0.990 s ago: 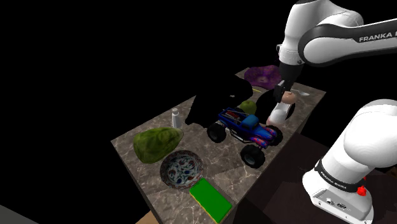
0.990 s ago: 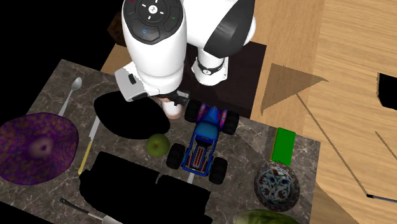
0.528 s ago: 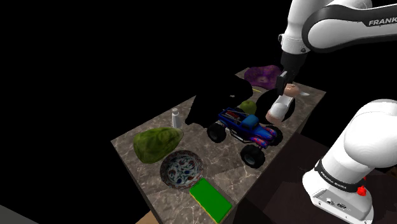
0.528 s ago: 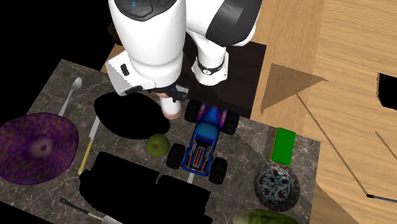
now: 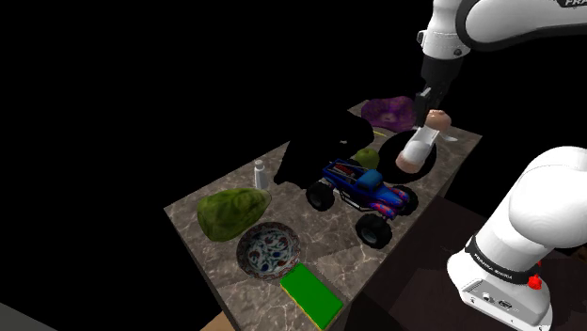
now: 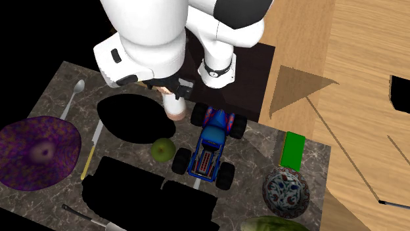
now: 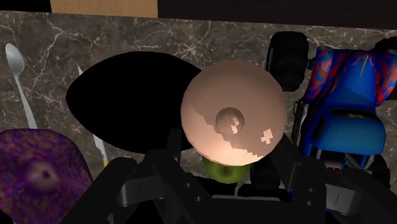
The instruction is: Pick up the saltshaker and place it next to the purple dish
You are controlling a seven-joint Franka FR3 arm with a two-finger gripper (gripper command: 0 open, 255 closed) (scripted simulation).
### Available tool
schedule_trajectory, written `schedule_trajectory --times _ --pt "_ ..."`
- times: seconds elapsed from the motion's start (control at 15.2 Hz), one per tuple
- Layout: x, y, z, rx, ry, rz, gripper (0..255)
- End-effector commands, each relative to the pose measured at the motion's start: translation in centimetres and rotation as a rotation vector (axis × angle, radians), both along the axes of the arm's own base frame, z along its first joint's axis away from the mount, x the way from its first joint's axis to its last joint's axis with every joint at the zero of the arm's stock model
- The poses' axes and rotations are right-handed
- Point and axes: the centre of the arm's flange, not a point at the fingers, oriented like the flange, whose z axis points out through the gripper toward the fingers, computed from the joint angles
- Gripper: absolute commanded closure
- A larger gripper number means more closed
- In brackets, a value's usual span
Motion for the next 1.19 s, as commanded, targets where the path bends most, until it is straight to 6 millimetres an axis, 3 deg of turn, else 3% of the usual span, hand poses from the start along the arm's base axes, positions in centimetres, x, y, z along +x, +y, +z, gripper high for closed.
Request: schedule_trajectory --times 0.0,1.12 --pt "-0.1 0.0 1.1 0.0 0.0 0.0 255" --pt "-0.1 0.0 10.1 0.0 0.0 0.0 255"
